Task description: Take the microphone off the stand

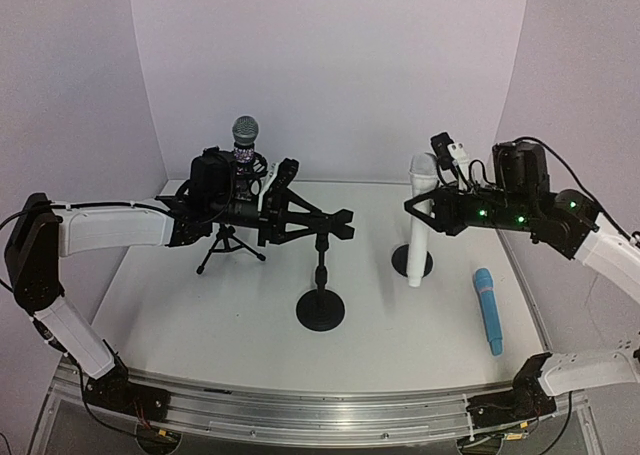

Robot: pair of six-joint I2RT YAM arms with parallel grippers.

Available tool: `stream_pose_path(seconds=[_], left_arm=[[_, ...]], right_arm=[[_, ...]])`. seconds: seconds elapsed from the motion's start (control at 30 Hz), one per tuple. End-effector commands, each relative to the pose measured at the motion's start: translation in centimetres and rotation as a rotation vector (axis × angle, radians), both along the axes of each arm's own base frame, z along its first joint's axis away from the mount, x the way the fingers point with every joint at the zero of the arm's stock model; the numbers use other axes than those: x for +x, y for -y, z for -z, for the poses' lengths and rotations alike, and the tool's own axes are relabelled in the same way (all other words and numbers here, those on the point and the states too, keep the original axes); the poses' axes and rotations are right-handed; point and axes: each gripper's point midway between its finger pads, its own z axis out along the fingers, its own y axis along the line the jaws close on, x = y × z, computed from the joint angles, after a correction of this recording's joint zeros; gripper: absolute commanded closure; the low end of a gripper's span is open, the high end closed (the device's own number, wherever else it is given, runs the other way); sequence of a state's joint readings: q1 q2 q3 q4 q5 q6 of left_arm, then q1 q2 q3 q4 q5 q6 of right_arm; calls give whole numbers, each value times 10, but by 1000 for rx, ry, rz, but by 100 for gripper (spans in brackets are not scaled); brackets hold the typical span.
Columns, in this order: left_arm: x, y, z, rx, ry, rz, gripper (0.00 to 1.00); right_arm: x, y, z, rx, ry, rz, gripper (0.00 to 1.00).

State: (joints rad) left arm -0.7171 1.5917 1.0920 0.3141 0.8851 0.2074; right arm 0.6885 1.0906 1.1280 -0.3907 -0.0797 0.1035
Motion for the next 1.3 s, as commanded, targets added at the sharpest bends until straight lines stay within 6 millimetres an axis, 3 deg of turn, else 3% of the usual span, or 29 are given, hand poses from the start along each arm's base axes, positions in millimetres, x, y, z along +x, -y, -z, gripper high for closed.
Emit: stream_pose_path(seconds=[0.0, 0.07, 0.2, 0.37, 0.5, 0.57, 0.77, 1.03, 1.27], left_arm=[[5, -2, -10, -24, 40, -17, 100], [5, -2, -12, -29, 40, -14, 100], [3, -2, -12, -33, 40, -7, 100], [1, -3, -15, -38, 43, -3, 100], [0, -3, -16, -39, 45, 1, 100], [0, -3, -15, -38, 45, 2, 100], [1, -3, -17, -43, 51, -5, 100], [2, -3, -13, -38, 49, -11, 100], [3, -3, -13, -38, 51, -16, 100]], right_arm=[[-14, 92, 102, -216, -503, 427, 100], [-25, 113, 135, -243, -664, 497, 100], [-35, 130, 181, -296, -856, 547, 100], [-33, 147, 216, -404, -987, 563, 100], [-18, 169, 234, -477, -1014, 584, 100], [0, 175, 238, -525, -1007, 572, 100], [22, 172, 262, -558, -1081, 547, 100], [25, 177, 281, -626, -1119, 547, 99], [15, 179, 302, -662, -1188, 543, 91]])
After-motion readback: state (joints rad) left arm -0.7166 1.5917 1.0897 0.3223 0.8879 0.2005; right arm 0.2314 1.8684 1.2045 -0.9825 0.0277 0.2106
